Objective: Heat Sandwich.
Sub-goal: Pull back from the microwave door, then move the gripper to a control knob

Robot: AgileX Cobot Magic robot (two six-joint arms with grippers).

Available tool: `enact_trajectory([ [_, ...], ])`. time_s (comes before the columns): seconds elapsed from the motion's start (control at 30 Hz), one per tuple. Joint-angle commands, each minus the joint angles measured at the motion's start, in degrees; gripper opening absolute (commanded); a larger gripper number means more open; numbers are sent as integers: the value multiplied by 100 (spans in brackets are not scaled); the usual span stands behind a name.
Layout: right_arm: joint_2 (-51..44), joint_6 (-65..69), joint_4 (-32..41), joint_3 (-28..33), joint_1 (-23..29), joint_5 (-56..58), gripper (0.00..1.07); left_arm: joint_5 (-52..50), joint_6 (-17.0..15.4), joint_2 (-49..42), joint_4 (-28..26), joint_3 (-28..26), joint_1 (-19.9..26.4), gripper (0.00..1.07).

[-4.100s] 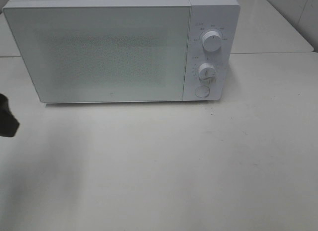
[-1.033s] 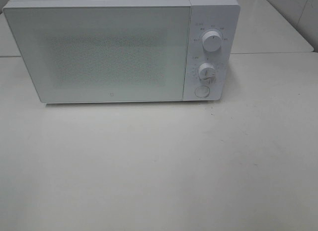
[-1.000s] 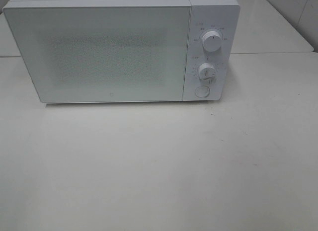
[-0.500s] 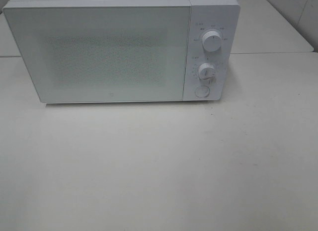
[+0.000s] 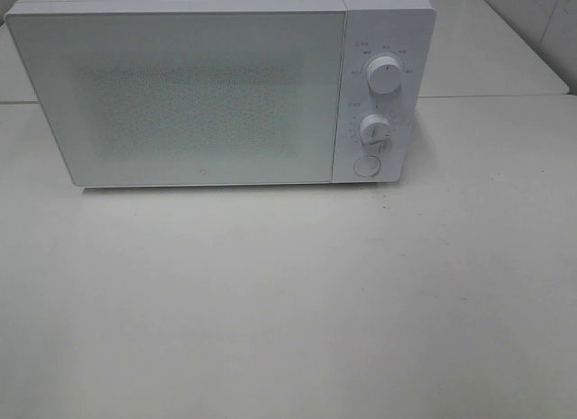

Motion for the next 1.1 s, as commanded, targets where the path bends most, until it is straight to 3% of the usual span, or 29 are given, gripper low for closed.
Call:
enact_trajectory([
  [0.03, 344, -11, -40, -34, -40, -453, 76, -86, -6, -155, -52, 17, 34, 101],
  [1.1, 3850, 74, -40, -34, -40, -3507, 76, -86, -6, -155, -46, 17, 34, 101],
])
